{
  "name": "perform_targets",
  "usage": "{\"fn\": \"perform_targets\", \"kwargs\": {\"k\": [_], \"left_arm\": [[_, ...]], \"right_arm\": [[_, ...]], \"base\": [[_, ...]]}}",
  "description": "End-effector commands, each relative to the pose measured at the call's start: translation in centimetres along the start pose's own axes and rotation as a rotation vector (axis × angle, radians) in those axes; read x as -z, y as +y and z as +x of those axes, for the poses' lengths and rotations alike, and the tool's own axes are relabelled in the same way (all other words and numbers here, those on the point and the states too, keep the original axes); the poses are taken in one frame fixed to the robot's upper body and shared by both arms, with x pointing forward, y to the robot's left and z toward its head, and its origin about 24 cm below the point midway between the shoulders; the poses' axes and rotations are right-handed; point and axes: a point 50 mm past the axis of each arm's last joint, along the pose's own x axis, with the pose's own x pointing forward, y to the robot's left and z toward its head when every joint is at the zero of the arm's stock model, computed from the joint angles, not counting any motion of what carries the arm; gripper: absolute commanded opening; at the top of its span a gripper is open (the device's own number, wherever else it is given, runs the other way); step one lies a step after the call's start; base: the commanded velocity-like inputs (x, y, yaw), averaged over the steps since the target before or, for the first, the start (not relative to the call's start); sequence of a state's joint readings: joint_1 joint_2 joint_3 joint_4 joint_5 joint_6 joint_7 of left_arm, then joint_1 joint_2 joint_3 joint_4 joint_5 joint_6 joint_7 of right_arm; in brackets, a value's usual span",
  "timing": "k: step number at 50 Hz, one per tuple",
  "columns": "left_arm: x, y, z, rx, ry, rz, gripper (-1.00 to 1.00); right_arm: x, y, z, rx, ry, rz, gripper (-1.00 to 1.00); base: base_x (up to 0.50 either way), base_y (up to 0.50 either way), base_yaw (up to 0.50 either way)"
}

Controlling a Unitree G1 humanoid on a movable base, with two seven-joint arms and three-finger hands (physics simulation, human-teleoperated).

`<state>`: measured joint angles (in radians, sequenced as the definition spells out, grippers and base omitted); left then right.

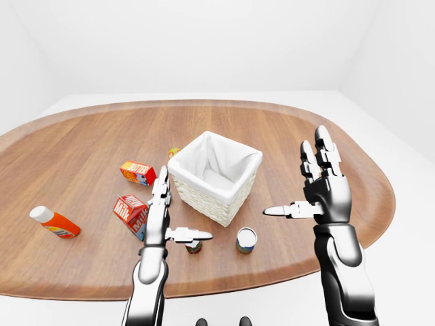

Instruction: Pick up the tomato sauce, and put it in the basket.

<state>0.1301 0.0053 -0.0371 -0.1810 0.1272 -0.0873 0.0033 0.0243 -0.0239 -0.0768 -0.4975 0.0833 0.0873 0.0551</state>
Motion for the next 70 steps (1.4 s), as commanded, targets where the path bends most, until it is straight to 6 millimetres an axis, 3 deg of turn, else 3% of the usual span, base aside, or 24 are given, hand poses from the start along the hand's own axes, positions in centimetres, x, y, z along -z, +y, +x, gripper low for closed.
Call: {"fn": "perform_targets", "kwargs": {"k": [1, 30, 37, 70], "left_arm": [[-0.1, 0.1, 0.2, -0.013, -0.008, 0.073, 1.0], [1.4, -0.5, -0.1, 0.02, 0.054, 0.221, 1.0], [2.9, -0.5, -0.3, 0.018, 0.11, 0.264, 1.0], [4.0, -0.8, -0.7, 0.041, 0.147, 0.382, 1.0]], "right_arm": [[0.0, 0.0, 0.0, 0.0, 0.001, 0.001, 1.0], [0.3, -0.1, 0.0, 0.003, 0.015, 0.001, 1.0], [0.5, -0.1, 0.0, 0.003, 0.02, 0.0, 1.0], [-0.2, 0.0, -0.2, 0.003, -0.004, -0.002, 1.0]], "base": [[0.0, 0.0, 0.0], [0.0, 0.0, 0.0], [0.0, 0.0, 0.0], [0.0, 0.0, 0.0]]}}
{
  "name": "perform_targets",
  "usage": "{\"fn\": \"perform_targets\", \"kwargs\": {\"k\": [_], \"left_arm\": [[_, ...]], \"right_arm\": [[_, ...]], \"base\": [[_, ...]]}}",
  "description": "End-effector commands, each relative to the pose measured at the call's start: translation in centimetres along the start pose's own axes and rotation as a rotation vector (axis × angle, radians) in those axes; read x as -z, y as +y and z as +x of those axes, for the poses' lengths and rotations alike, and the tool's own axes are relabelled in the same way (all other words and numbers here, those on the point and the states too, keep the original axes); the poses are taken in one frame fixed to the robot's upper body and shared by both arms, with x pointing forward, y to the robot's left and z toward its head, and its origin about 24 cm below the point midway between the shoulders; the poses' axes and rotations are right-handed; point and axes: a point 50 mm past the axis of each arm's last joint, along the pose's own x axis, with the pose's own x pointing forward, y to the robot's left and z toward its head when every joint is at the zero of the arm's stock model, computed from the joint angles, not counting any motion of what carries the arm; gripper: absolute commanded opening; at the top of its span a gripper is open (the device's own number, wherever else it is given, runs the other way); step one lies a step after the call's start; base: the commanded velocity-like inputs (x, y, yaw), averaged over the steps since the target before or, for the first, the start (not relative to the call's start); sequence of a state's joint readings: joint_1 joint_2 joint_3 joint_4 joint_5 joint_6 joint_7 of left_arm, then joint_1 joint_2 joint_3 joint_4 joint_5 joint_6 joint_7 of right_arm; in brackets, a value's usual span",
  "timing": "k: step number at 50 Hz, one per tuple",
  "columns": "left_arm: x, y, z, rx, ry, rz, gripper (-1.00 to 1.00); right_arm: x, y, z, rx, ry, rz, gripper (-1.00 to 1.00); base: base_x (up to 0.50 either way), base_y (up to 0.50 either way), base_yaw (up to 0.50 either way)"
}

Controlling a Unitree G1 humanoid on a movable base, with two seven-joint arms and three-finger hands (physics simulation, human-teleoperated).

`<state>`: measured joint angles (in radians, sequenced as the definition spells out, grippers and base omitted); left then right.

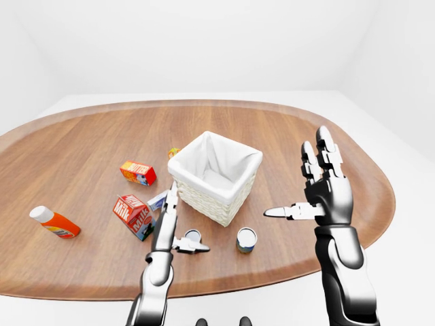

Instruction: Pick up the tomato sauce, and put it in the basket.

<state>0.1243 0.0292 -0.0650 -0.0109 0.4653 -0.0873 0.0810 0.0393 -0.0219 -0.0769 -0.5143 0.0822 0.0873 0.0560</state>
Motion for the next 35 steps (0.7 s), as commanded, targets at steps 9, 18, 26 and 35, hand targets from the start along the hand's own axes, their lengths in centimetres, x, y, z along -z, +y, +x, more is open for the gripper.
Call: {"fn": "perform_targets", "kwargs": {"k": [9, 18, 26, 35], "left_arm": [[0.8, -0.4, 0.1, 0.012, 0.027, 0.044, 1.0], [1.2, -0.6, 0.2, 0.01, 0.044, 0.072, 1.0], [1.8, -0.9, 0.3, 0.013, 0.063, 0.096, 1.0], [2.3, -1.2, 0.4, 0.023, 0.082, 0.11, 1.0]], "right_arm": [[0.4, 0.0, 0.2, 0.0, 0.012, 0.001, 1.0], [0.4, 0.0, 0.2, 0.001, 0.014, 0.001, 1.0], [0.4, 0.0, 0.2, 0.002, 0.014, 0.001, 1.0], [0.4, 0.0, 0.2, 0.002, 0.012, 0.001, 1.0]], "base": [[0.0, 0.0, 0.0], [0.0, 0.0, 0.0], [0.0, 0.0, 0.0], [0.0, 0.0, 0.0]]}}
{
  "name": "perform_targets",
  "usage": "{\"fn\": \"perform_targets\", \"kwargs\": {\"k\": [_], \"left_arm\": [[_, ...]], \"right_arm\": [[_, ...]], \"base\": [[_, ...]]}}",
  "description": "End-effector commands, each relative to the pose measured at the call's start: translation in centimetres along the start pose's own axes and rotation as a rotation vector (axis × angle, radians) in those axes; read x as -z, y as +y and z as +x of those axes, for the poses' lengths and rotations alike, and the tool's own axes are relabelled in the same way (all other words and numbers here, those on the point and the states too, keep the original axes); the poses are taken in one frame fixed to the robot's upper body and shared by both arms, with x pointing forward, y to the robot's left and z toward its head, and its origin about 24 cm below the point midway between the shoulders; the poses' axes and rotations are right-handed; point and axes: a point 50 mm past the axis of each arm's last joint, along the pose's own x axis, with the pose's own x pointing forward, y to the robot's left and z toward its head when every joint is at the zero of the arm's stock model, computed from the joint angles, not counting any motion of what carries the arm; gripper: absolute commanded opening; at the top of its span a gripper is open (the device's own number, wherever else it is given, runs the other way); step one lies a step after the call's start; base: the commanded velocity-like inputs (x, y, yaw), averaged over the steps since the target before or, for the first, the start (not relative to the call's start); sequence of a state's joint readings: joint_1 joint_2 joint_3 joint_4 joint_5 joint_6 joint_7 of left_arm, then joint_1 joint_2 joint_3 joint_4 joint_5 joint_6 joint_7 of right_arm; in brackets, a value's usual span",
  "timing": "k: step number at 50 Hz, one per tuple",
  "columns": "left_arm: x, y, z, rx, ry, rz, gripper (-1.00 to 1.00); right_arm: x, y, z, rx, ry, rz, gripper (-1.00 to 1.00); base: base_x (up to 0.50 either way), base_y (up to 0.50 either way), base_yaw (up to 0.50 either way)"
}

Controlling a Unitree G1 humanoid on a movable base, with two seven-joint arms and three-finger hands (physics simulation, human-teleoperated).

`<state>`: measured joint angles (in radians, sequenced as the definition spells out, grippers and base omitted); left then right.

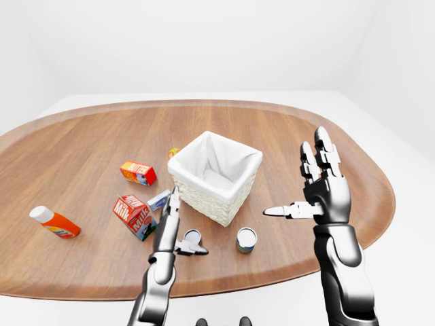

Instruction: Pick up the tomato sauce, and put it in the basket.

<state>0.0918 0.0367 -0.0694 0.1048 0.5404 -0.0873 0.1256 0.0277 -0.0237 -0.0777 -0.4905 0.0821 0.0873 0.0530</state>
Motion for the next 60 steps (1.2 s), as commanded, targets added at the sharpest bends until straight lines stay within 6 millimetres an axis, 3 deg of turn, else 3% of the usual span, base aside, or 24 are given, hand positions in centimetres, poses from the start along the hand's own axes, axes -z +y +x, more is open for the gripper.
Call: {"fn": "perform_targets", "kwargs": {"k": [1, 60], "left_arm": [[0.6, -0.4, 0.1, 0.011, 0.022, 0.024, 1.0], [2.1, -2.2, 0.3, 0.035, 0.088, 0.059, 1.0]], "right_arm": [[0.0, 0.0, 0.0, 0.001, 0.0, 0.0, 1.0], [0.1, -0.3, 0.2, 0.009, 0.003, -0.002, 1.0]], "base": [[0.0, 0.0, 0.0], [0.0, 0.0, 0.0]]}}
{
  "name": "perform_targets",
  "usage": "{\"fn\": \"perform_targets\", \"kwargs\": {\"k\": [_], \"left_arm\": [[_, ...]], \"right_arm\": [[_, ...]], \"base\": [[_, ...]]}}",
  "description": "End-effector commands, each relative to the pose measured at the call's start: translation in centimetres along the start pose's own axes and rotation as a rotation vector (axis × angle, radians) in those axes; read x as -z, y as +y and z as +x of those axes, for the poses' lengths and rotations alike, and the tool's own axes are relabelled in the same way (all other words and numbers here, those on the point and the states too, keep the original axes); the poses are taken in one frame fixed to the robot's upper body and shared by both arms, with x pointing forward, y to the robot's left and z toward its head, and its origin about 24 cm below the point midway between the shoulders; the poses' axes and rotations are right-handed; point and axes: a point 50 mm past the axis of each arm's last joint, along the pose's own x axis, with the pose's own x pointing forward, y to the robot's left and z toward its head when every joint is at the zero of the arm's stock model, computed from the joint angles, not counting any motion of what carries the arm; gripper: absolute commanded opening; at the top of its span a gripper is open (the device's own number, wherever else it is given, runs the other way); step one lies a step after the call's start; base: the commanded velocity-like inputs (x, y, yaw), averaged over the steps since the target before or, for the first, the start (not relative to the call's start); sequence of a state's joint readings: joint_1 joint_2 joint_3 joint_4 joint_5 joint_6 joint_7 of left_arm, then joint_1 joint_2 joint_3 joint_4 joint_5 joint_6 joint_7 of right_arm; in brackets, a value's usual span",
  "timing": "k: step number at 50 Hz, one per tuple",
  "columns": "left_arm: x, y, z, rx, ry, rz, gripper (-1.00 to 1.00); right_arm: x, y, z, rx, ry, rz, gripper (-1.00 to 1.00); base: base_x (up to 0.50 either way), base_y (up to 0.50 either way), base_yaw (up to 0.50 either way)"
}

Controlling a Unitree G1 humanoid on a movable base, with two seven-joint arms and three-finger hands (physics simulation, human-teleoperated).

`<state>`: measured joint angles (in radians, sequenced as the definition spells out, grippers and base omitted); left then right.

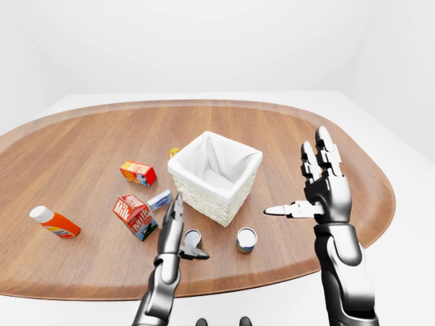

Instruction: Pick up the tomato sauce, and put it in the basket.

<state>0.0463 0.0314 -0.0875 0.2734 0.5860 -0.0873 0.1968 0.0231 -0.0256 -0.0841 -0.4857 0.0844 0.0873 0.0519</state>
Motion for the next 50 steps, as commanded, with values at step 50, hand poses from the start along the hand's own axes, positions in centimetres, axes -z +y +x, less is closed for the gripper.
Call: {"fn": "perform_targets", "kwargs": {"k": [50], "left_arm": [[1.9, -0.8, 1.6, -0.006, 0.087, 0.064, 1.0]], "right_arm": [[0.4, -0.2, 0.1, 0.007, 0.016, 0.0, 1.0]], "base": [[0.0, 0.0, 0.0]]}}
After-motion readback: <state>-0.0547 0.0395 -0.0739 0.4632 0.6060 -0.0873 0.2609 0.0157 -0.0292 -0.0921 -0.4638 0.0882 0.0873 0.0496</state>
